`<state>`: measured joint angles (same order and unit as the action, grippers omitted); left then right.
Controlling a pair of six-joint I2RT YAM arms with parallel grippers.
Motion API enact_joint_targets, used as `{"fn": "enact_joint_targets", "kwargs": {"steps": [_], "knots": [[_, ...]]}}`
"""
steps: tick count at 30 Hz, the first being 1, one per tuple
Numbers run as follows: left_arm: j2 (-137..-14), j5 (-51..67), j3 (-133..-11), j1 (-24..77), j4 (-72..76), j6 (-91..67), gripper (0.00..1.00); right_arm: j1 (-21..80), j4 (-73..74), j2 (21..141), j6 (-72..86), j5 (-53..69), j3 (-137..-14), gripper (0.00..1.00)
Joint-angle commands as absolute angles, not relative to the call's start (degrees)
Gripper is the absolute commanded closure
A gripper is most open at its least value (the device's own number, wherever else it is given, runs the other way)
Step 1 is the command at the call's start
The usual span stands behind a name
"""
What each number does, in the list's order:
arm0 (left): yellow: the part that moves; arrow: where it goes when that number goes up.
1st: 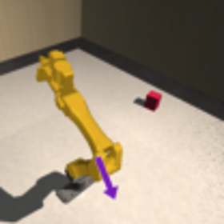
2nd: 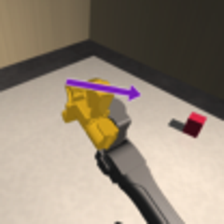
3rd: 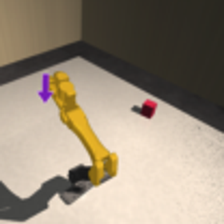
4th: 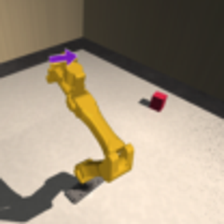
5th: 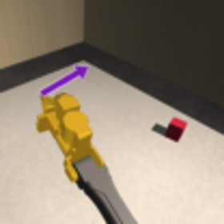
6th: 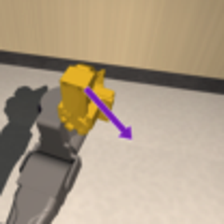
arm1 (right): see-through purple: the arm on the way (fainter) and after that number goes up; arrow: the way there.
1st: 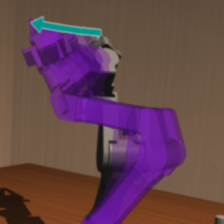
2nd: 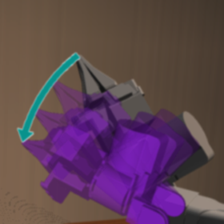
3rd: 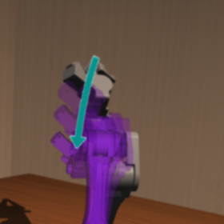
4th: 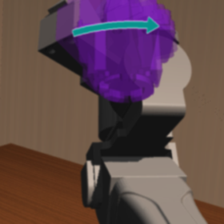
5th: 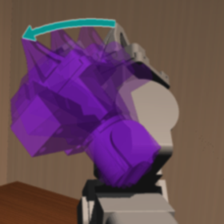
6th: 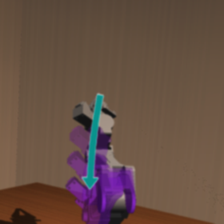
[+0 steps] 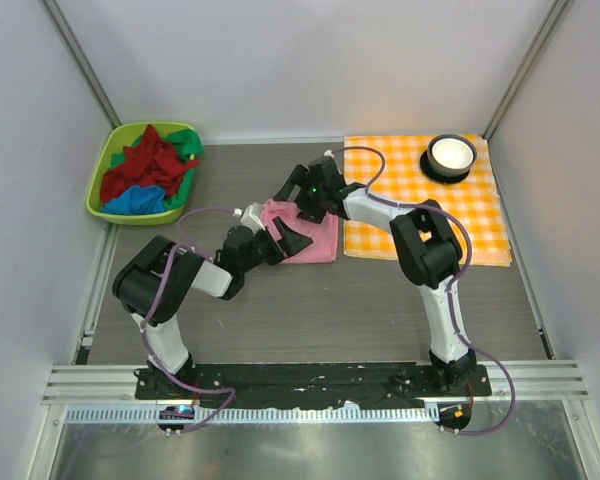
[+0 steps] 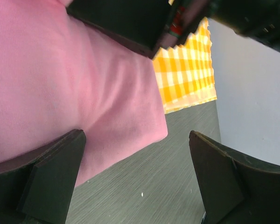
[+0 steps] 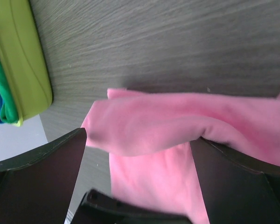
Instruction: Fold and stack the t-shirts
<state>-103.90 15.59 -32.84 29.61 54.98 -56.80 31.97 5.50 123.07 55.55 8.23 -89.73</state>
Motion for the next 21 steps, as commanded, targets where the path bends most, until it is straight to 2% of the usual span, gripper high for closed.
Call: {"fn": "enact_joint_targets", "kwargs": {"steps": [1,3,7,13,16,21], "knots": [[-103.09,14.59,-29.36,29.79,48.87,-55.11,0.00,30.59,2.98,126.99,55.20,6.17,-97.54,0.00],[-103.36,14.15,-28.66,29.79,49.13,-55.37,0.00,28.92,4.48,129.18,52.75,7.55,-102.38,0.00],[-103.01,14.15,-28.74,29.71,49.75,-56.25,0.00,27.95,11.77,129.99,43.43,-0.51,-110.47,0.00],[-98.97,13.71,-37.25,29.62,36.41,-52.48,0.00,25.49,14.85,130.52,35.95,-9.66,-117.59,0.00],[-94.67,15.20,-43.31,29.53,28.32,-50.89,0.00,25.49,13.90,126.32,32.70,-13.27,-113.94,0.00],[-84.84,14.42,-54.74,29.53,11.63,-46.85,0.00,26.46,11.86,110.41,29.71,-18.09,-101.79,0.00]]}}
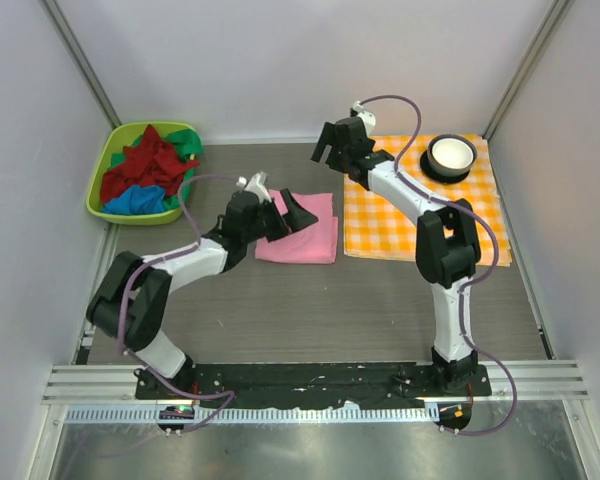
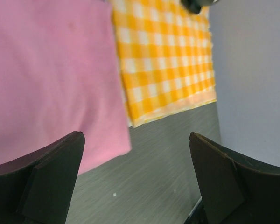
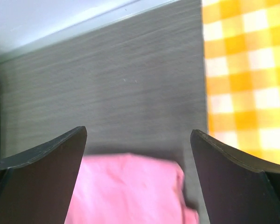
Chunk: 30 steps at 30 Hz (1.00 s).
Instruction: Fold and stack the t-shirts
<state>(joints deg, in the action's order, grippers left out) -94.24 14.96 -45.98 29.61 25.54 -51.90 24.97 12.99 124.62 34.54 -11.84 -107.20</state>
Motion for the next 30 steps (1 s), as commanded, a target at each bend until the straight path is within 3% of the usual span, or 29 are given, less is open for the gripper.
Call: {"fn": "enact_joint_targets", "kwargs": {"steps": [1,7,11,21,30], "knots": [[-83.51,13.37,-56.58,29.53,8.12,-45.98,0.00,26.63,13.08,108.22,29.18,-18.28,-98.56,0.00],[-77.88,4.67,-67.49,29.01,-18.67,-40.43,0.00,28.47,19.50,96.52,28.30,-18.02,-87.39,0.00],[-75.32,0.79,-66.01,28.92,-23.89,-40.17,0.00,32.42,24.51,89.40,29.96,-24.24,-81.31,0.00],[-82.25,2.64,-54.94,29.71,-17.58,-43.42,0.00,40.94,31.02,70.94,34.71,-30.67,-67.07,0.00],[-96.13,3.08,-62.99,29.71,-13.52,-43.07,0.00,46.23,32.61,65.57,36.74,-35.07,-57.67,0.00]]}}
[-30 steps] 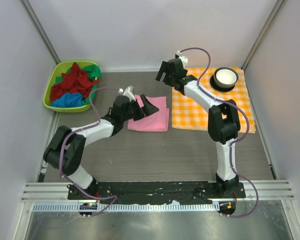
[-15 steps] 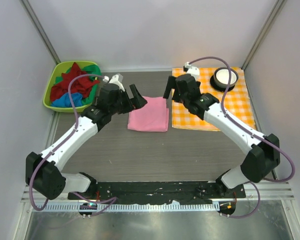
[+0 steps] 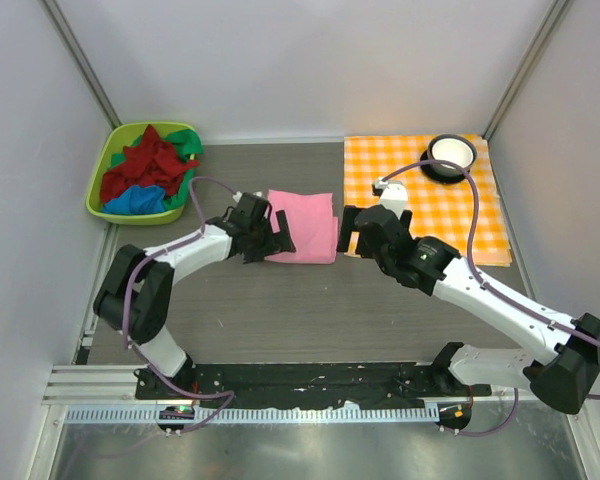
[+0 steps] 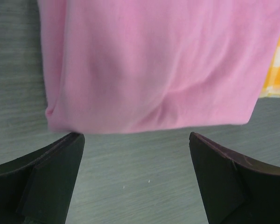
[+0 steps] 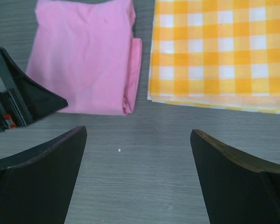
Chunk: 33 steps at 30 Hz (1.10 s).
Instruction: Fold and stack the t-shirts
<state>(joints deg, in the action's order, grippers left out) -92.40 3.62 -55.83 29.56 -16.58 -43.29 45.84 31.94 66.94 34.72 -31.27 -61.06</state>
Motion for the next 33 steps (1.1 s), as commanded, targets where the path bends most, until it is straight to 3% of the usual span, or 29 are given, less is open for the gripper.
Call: {"fn": "enact_joint_targets", "kwargs": {"steps": [1,15,33], "knots": [[-97.46,2.90,-64.24,29.71,-13.97,-42.89,0.00,46.23,32.52,65.31,36.91,-35.16,-57.13,0.00],[-118.82,1.75,-83.92,26.11,-24.17,-43.33,0.00,46.32,29.62,64.60,36.83,-33.31,-55.11,0.00],[-126.21,11.51,-85.26,5.81,-24.52,-50.36,0.00,46.23,28.30,63.63,36.56,-32.61,-54.84,0.00]]}}
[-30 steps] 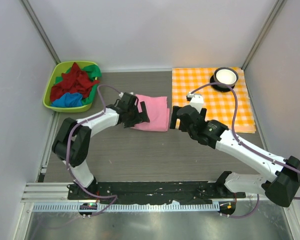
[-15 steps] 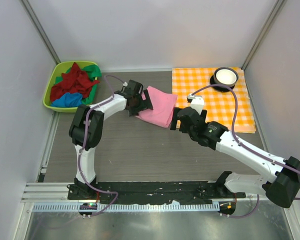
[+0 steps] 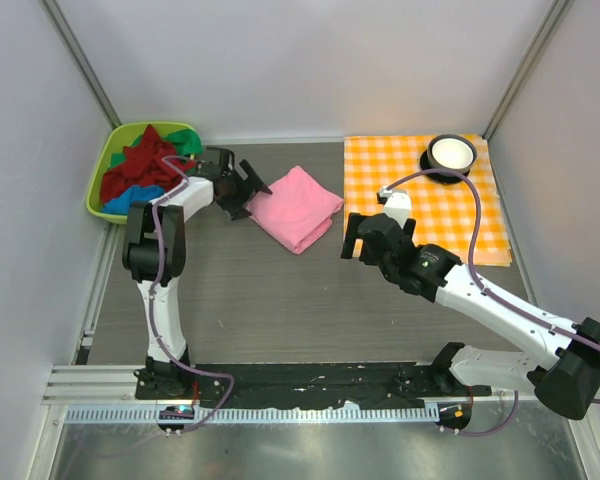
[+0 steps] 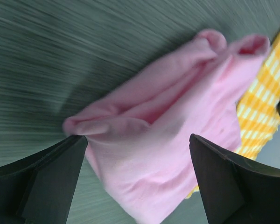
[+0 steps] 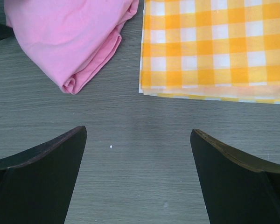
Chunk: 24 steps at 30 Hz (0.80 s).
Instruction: Fold and stack the t-shirts
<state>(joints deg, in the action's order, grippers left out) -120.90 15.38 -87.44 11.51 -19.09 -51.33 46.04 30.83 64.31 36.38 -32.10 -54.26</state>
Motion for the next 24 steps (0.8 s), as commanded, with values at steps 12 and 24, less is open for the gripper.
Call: {"fn": "enact_joint_targets", "kwargs": {"steps": [12,24], "knots": [[-108.73,12.13,-79.89,5.62,-21.27,-51.15,0.00,46.23,25.22,65.92,36.30,-31.20,-53.35,0.00],[-120.36,3.70,-109.18,21.61,-40.73,-36.23,0.00,46.23,24.00,65.57,35.95,-30.50,-51.07,0.00]]}}
